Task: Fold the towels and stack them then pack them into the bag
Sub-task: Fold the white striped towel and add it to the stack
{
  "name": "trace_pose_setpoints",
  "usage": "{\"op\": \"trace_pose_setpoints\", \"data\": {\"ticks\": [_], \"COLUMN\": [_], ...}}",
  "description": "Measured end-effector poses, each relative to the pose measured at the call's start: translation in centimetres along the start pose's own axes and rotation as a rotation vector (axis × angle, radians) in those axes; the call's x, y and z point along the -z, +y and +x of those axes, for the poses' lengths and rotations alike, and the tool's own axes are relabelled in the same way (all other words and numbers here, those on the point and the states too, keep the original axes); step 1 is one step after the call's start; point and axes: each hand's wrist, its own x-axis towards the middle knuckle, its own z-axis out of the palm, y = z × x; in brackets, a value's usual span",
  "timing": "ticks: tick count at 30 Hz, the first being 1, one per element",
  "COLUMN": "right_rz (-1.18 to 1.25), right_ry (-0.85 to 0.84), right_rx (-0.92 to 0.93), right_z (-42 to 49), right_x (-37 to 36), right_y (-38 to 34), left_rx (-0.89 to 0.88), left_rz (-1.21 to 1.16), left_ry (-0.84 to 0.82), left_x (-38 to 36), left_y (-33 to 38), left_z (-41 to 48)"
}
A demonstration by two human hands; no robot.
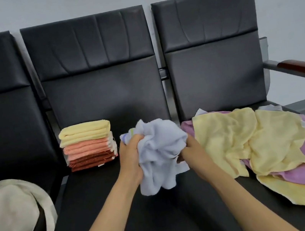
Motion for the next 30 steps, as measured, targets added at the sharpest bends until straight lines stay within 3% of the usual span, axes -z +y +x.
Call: {"op": "trace_pose_setpoints", "data": {"ticks": [3, 6, 9, 13, 15, 19, 23, 26, 30], "right_rz": [-0.038, 0.284, 0.522, 0.109, -0.166, -0.681, -0.917, -1.070, -1.016], "right_ry": [-0.177, -0.362, -0.304, -0.106, -0.085, -0.258, -0.378, -0.339, -0.347], "right_rx": [-0.028, -0.139, -0.133, -0.155, -0.173, -0.032, 0.041, 0.055, -0.048], "right_z": [-0.8, -0.8, -0.4, 0.2, 0.6, 1.1, 1.2, 1.6, 1.5], "right_x": [-3.1, -4.9, -6.1, -6.2, -6.0, -6.0, -5.8, -5.7, -5.7], "right_y": [-0.2, 0.2, 1.0, 2.4, 3.8, 7.5, 9.9, 9.9, 9.2], "left_rx": [-0.117, -0.010, 0.206, 0.387, 0.375, 0.241, 0.020, 0.057, 0.097], "left_rz": [-0.040, -0.010, -0.069, 0.338, 0.432, 0.657, 1.075, 1.144, 1.174], "left_ry": [0.146, 0.288, 0.086, -0.256, -0.252, -0.149, -0.122, -0.209, -0.215], "left_x": [3.8, 5.7, 6.6, 8.4, 8.9, 10.2, 11.6, 11.8, 11.9], "left_y": [0.6, 0.2, -0.3, -0.8, -1.5, -3.7, -6.3, -7.6, -8.1], "left_z": [-0.7, -1.5, -2.4, -3.3, -3.1, -1.6, -0.2, 0.0, 0.0]}}
